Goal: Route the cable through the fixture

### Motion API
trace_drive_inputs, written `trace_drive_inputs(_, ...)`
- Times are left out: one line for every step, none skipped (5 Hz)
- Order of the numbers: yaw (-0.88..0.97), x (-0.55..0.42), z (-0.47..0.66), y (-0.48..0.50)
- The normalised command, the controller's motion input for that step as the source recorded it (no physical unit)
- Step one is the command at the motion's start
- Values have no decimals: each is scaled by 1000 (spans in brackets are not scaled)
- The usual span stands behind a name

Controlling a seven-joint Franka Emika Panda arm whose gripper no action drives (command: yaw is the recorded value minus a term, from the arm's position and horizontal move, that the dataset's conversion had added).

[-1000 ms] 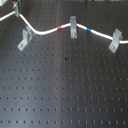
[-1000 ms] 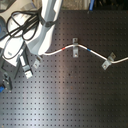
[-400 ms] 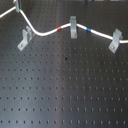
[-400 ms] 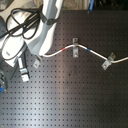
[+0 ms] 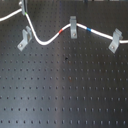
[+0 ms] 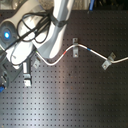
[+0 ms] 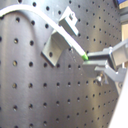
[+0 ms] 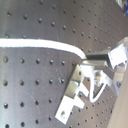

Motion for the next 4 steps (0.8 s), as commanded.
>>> trace_drive_inputs(271,259,158,329)
trace_drive_inputs(289,240,224,388)
trace_drive_inputs(203,89,222,311)
trace_drive_inputs(220,-227,168,340)
